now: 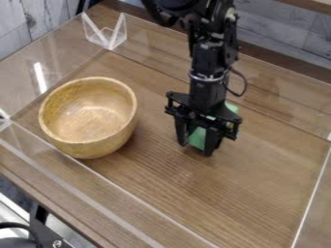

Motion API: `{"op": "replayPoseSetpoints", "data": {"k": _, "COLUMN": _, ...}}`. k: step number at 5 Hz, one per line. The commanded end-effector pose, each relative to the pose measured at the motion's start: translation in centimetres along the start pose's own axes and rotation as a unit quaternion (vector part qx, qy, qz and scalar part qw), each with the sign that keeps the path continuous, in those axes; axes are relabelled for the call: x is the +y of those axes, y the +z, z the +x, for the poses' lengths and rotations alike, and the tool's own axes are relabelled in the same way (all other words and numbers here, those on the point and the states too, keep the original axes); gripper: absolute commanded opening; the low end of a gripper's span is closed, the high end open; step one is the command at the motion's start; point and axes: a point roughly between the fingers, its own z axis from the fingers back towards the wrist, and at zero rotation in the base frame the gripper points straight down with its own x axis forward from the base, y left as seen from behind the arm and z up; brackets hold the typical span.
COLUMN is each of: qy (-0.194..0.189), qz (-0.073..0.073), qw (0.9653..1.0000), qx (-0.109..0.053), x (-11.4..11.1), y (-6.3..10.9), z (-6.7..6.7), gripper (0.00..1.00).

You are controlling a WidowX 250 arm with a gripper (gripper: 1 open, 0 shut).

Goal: Put green stick into wooden bowl

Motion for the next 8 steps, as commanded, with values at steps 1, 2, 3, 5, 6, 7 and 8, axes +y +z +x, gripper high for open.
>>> {"op": "replayPoseSetpoints", "data": {"k": 1, "qy": 0.005, "qz": -0.017, "qw": 0.9983, "qx": -0.055, "x": -0.2, "y": 4.2, "z": 1.2, "gripper": 0.0}}
{"op": "replayPoseSetpoints", "data": {"k": 2, "qy": 0.01, "qz": -0.034, "qw": 0.9962, "qx": -0.079, "x": -0.6, "y": 6.8, "z": 1.6, "gripper": 0.0}}
{"op": "replayPoseSetpoints", "data": {"k": 3, "qy": 0.007, "qz": -0.035, "qw": 0.996, "qx": -0.082, "x": -0.7, "y": 6.3, "z": 1.7, "gripper": 0.0}}
{"op": "replayPoseSetpoints", "data": {"k": 5, "qy": 0.004, "qz": -0.033, "qw": 0.9971, "qx": -0.068, "x": -0.7, "y": 4.5, "z": 1.7, "gripper": 0.0}}
{"op": "replayPoseSetpoints", "data": {"k": 6, "qy": 0.004, "qz": -0.03, "qw": 0.9972, "qx": -0.068, "x": -0.7, "y": 4.0, "z": 1.9, "gripper": 0.0}}
{"op": "replayPoseSetpoints", "data": {"k": 7, "qy": 0.005, "qz": -0.03, "qw": 0.9973, "qx": -0.067, "x": -0.7, "y": 3.6, "z": 2.0, "gripper": 0.0}}
{"op": "replayPoseSetpoints", "data": {"k": 8, "qy": 0.008, "qz": -0.029, "qw": 0.9972, "qx": -0.069, "x": -0.6, "y": 3.3, "z": 2.3, "gripper": 0.0}}
